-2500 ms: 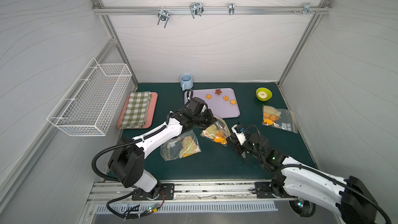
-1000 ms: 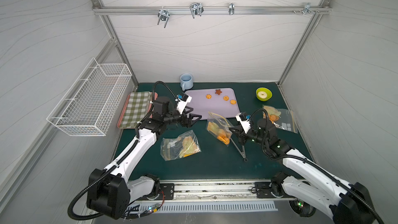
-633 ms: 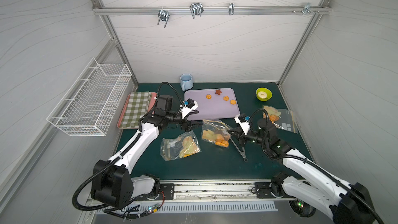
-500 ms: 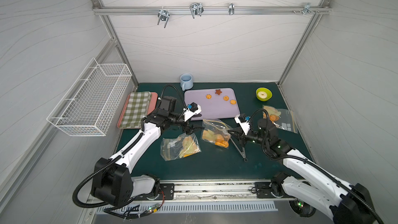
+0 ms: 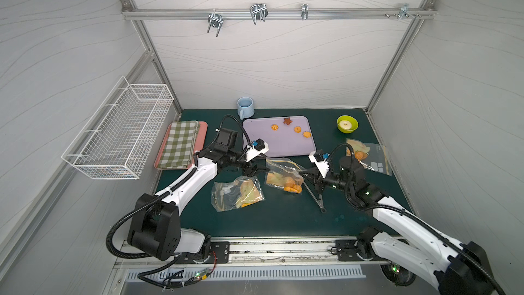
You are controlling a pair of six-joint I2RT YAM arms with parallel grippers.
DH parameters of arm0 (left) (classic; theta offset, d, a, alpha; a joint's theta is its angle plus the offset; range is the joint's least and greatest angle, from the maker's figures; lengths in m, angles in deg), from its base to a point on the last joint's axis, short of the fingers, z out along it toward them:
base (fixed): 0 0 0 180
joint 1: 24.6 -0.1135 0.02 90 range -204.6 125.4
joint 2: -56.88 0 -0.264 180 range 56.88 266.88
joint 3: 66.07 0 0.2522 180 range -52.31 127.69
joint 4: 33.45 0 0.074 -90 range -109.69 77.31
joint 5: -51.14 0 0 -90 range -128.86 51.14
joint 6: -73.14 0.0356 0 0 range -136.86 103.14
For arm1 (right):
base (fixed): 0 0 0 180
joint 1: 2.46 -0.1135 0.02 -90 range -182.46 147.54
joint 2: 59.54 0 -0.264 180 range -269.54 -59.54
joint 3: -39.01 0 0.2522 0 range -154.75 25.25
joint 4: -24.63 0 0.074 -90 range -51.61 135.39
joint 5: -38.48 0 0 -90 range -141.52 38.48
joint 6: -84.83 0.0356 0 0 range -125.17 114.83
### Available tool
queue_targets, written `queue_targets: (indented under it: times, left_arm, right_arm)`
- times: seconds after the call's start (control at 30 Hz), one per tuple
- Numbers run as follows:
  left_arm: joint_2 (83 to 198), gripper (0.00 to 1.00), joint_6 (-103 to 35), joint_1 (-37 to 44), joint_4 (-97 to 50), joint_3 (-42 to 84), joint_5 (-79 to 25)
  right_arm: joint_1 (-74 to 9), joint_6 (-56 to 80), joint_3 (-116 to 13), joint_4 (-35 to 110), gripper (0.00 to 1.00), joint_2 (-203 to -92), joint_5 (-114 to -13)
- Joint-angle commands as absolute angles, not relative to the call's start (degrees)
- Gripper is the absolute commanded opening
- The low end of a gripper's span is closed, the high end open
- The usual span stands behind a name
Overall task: Put the cookies into a resealable bag to prevent moisture
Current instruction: Close the ziploc bag at the center of the board.
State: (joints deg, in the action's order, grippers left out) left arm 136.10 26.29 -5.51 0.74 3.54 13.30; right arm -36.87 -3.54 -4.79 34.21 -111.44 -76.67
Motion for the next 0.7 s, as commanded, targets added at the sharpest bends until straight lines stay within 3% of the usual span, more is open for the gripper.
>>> queue_targets:
  times: [0.0,0.07,0.4,0.53,0.67]
  left_arm:
    - [135.76,0.52,28.02,-5.62,-0.47,4.55,14.07]
    - [135.9,0.47,28.16,-5.62,-0.27,4.72,13.95]
    - [136.34,0.43,26.63,-5.62,-1.5,5.63,16.84]
    - [136.07,0.33,26.82,-5.62,-1.23,5.57,16.97]
    - [136.25,0.17,27.05,-5.62,-0.96,5.61,17.13]
  right_arm:
    - [-36.72,-4.59,-6.5,34.1,0.0,-110.88,-77.65]
    - [-36.73,-4.64,-6.56,34.12,0.0,-110.86,-77.65]
    - [-36.77,-4.2,-6.72,33.94,0.0,-111.9,-78.75]
    - [-36.81,-4.15,-6.74,33.87,0.0,-111.83,-78.26]
    - [-36.75,-4.11,-6.74,34.04,0.0,-111.83,-78.01]
